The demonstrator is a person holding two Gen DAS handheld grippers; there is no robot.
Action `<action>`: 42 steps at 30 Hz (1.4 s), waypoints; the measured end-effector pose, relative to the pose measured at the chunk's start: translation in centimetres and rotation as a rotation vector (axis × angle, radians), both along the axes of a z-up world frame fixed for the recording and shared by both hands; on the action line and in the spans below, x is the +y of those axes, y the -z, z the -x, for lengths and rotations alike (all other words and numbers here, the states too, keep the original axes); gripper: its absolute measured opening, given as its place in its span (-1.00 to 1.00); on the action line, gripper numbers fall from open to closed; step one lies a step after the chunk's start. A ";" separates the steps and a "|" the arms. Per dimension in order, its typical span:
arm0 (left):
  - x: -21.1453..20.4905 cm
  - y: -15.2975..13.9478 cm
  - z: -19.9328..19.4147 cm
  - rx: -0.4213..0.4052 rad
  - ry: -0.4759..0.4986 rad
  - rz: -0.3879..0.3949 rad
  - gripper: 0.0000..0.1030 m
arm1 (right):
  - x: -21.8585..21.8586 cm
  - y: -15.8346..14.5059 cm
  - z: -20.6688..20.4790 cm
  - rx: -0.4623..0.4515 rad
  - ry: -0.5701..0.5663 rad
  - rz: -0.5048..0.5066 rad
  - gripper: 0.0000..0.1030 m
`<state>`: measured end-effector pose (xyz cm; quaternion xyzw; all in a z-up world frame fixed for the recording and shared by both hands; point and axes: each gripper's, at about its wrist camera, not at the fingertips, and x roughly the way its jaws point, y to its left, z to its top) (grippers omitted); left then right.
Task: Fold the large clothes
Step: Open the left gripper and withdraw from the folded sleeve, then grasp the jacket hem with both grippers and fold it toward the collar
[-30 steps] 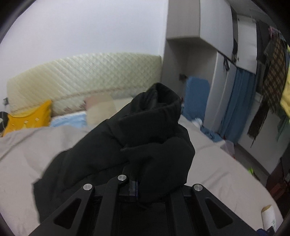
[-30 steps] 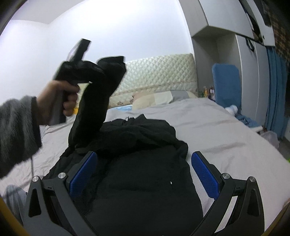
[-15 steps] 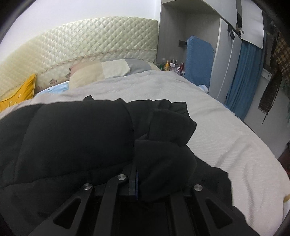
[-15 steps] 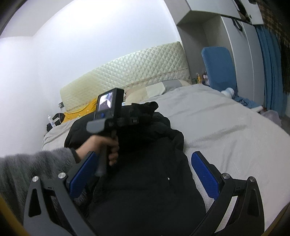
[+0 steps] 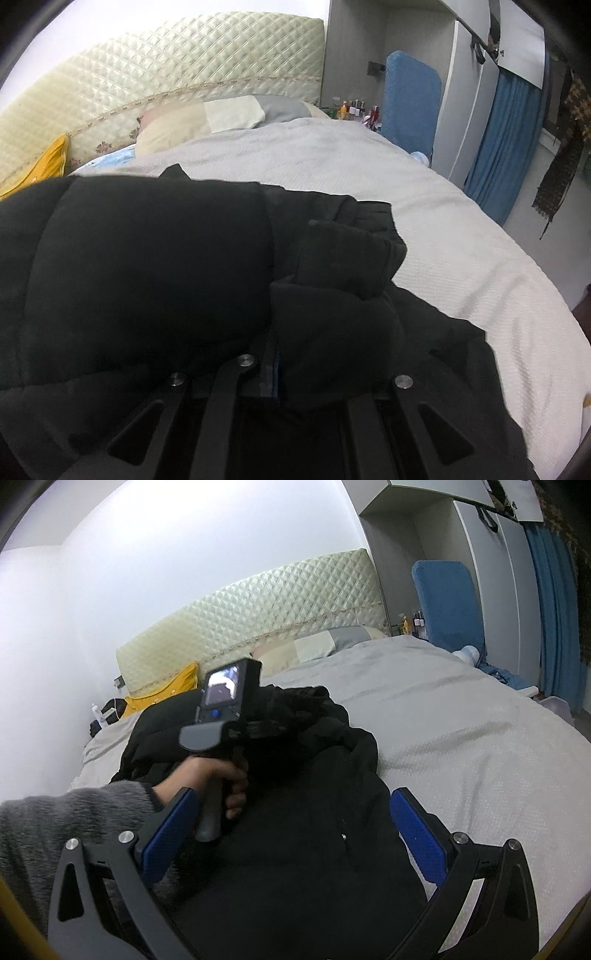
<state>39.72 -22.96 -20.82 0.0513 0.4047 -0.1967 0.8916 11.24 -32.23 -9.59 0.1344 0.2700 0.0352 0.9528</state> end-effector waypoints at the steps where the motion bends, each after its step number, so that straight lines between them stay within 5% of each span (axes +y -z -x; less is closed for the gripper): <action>1: 0.2 -0.4 0.3 -0.001 -0.001 -0.003 -0.88 | 0.1 0.1 -0.1 0.002 0.003 0.007 1.00; 7: 1.2 -2.7 2.8 0.000 0.005 -0.013 -0.69 | 0.9 0.1 -0.7 -0.001 0.003 0.029 1.00; 14: 3.2 -5.2 6.8 0.011 0.029 -0.014 0.48 | 1.3 -0.1 -0.6 -0.006 0.012 0.062 1.00; 22: 10.6 -8.9 9.0 -0.063 -0.057 0.025 0.48 | 2.8 -0.4 -2.1 -0.029 -0.014 0.059 1.00; 28: 17.6 -10.0 8.2 -0.133 -0.172 0.073 0.48 | 4.6 -2.1 -8.2 -0.035 -0.044 0.022 1.00; 35: 24.1 -7.3 2.2 -0.084 -0.331 0.065 0.48 | 7.7 -0.8 -18.6 0.000 -0.132 0.116 0.96; 42: 26.0 -4.3 -0.6 -0.070 -0.310 0.050 0.60 | 8.6 4.3 -26.1 0.094 -0.160 0.149 0.98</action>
